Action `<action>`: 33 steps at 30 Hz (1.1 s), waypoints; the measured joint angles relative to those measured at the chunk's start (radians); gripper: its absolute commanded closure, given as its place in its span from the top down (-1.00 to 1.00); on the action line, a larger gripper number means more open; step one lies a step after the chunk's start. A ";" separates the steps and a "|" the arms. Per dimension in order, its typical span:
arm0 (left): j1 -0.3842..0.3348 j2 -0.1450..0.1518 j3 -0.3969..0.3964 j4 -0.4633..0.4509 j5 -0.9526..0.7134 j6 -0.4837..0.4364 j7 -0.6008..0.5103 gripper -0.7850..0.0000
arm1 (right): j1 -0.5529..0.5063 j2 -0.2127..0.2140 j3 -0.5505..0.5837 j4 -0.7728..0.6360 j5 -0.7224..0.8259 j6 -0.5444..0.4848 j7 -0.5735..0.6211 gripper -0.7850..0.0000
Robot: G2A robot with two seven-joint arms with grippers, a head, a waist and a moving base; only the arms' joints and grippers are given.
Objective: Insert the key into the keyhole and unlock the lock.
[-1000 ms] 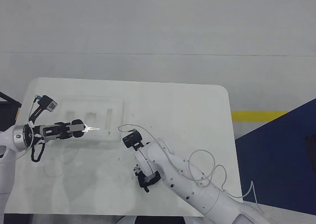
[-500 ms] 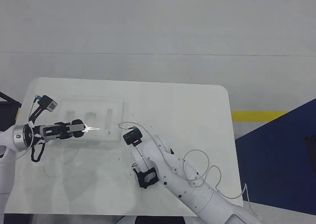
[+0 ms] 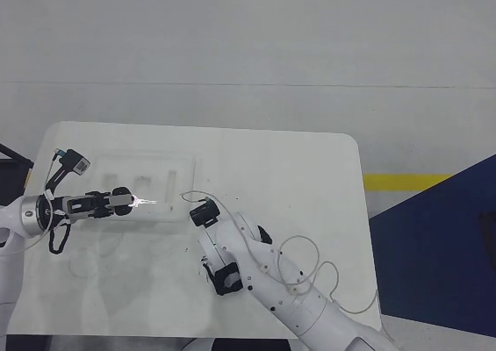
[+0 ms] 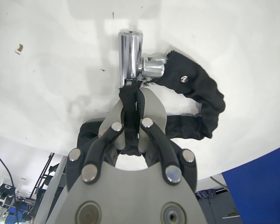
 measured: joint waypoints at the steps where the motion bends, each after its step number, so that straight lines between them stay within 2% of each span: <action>1: 0.000 0.000 0.000 0.000 0.000 0.000 0.000 -1.00 | -0.003 -0.001 0.003 -0.001 -0.004 0.000 0.000 -1.00; 6: 0.000 0.000 0.000 0.000 0.000 0.000 0.000 -1.00 | -0.030 0.000 0.047 -0.064 -0.007 0.000 -0.001 -1.00; 9: 0.000 0.000 0.000 0.000 0.000 0.000 0.000 -1.00 | -0.092 0.016 0.111 -0.194 0.042 -0.035 -0.025 -1.00; 13: 0.000 0.000 0.000 0.000 0.000 0.000 0.000 -1.00 | -0.218 0.052 0.238 -0.405 0.146 -0.187 -0.058 -1.00; 18: 0.000 0.000 0.000 0.000 0.000 0.000 0.000 -1.00 | -0.390 0.089 0.411 -0.650 0.421 -0.412 -0.069 -1.00; 20: 0.000 0.000 0.000 0.000 0.000 0.000 0.000 -1.00 | -0.428 0.098 0.470 -0.678 0.562 -0.496 -0.060 -1.00; 22: 0.000 0.000 0.000 0.000 0.000 0.000 0.000 -1.00 | -0.431 0.099 0.476 -0.677 0.618 -0.515 -0.057 -1.00; 30: 0.000 0.000 0.000 0.000 0.000 0.000 0.000 -1.00 | -0.429 0.098 0.472 -0.677 0.574 -0.494 -0.059 -1.00; 33: 0.000 0.000 0.000 0.000 0.000 0.000 0.000 -1.00 | -0.456 0.100 0.484 -0.684 0.651 -0.519 -0.142 -1.00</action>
